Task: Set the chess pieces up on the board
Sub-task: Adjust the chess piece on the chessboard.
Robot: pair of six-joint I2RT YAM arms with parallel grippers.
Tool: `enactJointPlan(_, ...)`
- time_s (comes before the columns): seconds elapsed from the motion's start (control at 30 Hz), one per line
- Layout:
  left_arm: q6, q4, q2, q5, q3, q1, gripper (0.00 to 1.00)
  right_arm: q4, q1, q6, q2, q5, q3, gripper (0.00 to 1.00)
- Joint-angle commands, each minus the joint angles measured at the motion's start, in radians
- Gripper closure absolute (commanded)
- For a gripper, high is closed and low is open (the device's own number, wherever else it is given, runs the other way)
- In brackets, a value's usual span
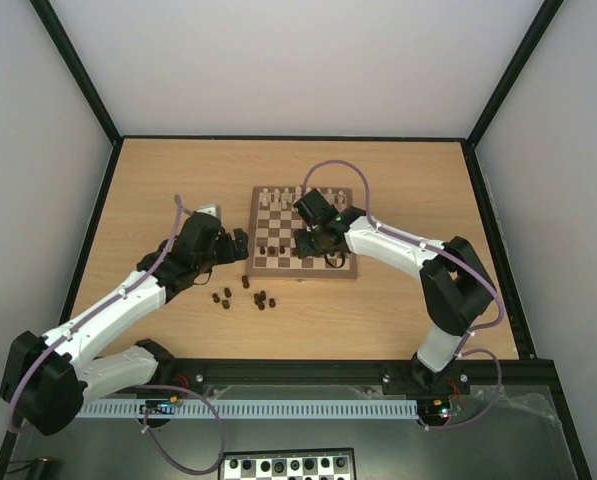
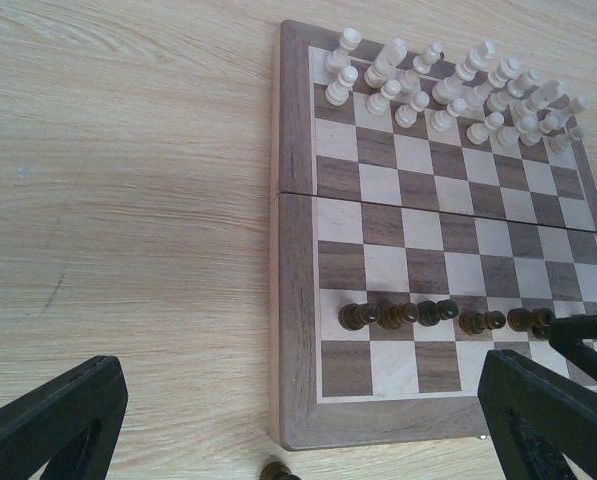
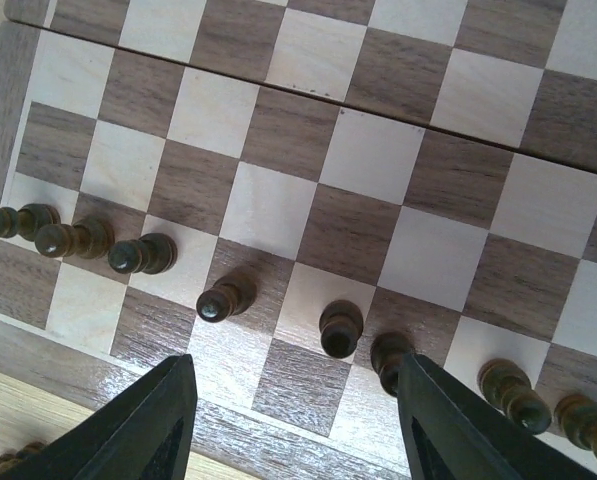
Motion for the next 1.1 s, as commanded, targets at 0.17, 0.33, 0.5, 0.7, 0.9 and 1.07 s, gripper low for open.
enactJointPlan(0.17, 0.003, 0.008, -0.018, 0.019, -0.021, 0.014, 0.0, -0.057, 0.025, 0.006, 0.037, 0.007, 0.032, 0.48)
enactJointPlan(0.33, 0.01, 0.007, -0.019, 0.022, -0.02, 0.019, 0.01, -0.048, 0.026, 0.009, 0.06, 0.012, 0.044, 0.51)
enactJointPlan(0.5, 0.013, 0.009, -0.021, 0.026, -0.024, 0.026, 0.0, -0.046, 0.027, 0.016, 0.075, 0.032, 0.058, 0.54)
enactJointPlan(0.7, 0.016, 0.01, -0.023, 0.03, -0.031, 0.035, 0.01, -0.046, 0.026, 0.02, 0.076, 0.042, 0.065, 0.61)
enactJointPlan(0.9, 0.016, 0.016, -0.021, 0.035, -0.036, 0.04, 0.01, -0.056, 0.026, 0.022, 0.081, 0.065, 0.065, 0.62)
enactJointPlan(1.07, 0.017, 0.018, -0.019, 0.038, -0.04, 0.043, 0.01, -0.052, 0.025, 0.026, 0.092, 0.07, 0.063, 0.59)
